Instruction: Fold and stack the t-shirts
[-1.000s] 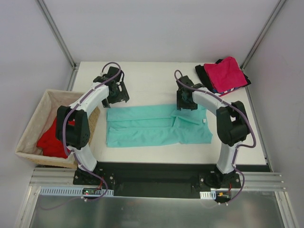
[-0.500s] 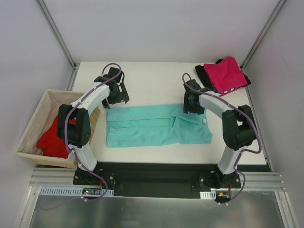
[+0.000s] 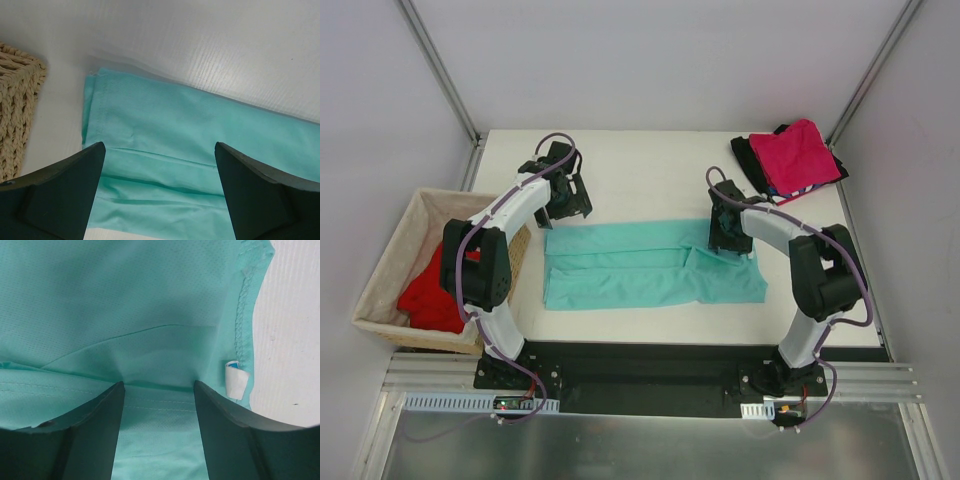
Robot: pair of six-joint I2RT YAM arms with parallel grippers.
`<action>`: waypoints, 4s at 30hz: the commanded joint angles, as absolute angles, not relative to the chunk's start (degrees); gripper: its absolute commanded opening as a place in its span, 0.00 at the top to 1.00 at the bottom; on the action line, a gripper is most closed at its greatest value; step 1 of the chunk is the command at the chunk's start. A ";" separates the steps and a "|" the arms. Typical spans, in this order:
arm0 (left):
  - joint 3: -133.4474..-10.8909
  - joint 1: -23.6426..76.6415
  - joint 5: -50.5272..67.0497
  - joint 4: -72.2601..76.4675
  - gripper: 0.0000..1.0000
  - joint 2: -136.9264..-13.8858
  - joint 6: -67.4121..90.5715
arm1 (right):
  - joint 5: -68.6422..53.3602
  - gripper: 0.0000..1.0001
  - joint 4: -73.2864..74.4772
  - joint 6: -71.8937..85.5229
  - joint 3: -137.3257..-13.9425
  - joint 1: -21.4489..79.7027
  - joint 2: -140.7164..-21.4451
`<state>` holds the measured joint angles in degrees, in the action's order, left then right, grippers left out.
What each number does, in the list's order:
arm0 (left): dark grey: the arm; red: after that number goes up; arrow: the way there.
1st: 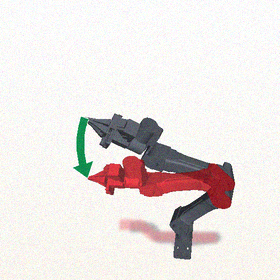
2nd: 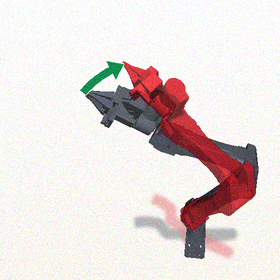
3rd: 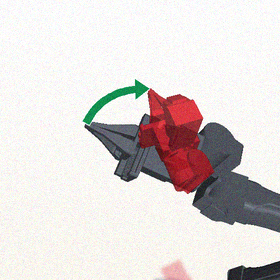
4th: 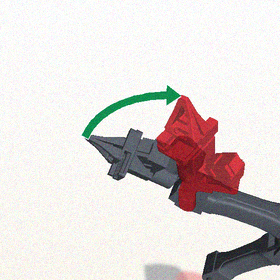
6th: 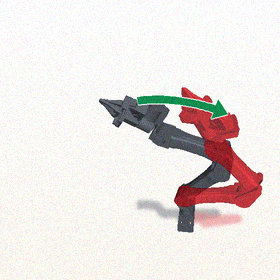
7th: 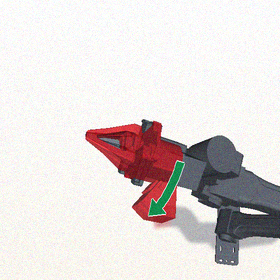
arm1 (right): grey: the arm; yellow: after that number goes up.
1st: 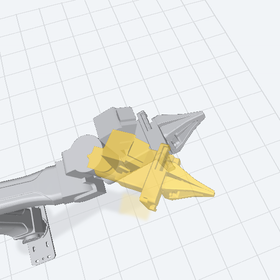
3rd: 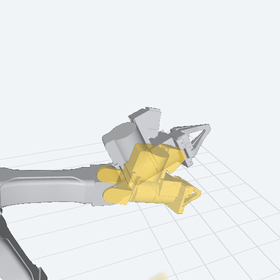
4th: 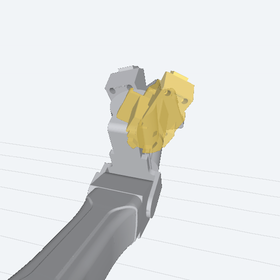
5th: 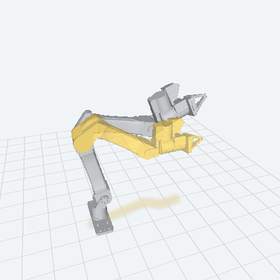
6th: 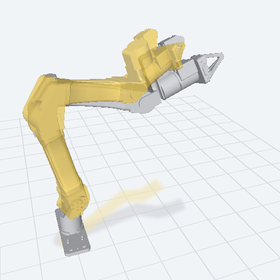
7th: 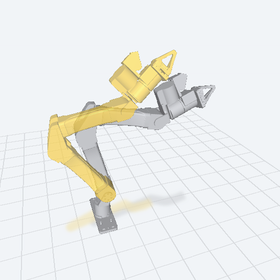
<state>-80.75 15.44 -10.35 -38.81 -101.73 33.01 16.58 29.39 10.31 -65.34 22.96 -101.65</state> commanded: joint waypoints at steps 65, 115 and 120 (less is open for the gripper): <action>-80.33 16.44 -11.16 -39.29 0.08 -101.08 32.87 | 24.52 0.52 31.64 13.62 -61.00 30.76 -96.24; -79.72 17.75 -11.34 -39.20 0.08 -101.60 32.70 | 30.84 0.41 35.51 18.28 -56.60 40.87 -93.69; -83.39 20.64 -7.39 -38.59 0.08 -102.65 27.79 | 33.75 0.30 37.79 17.76 -58.00 41.04 -89.66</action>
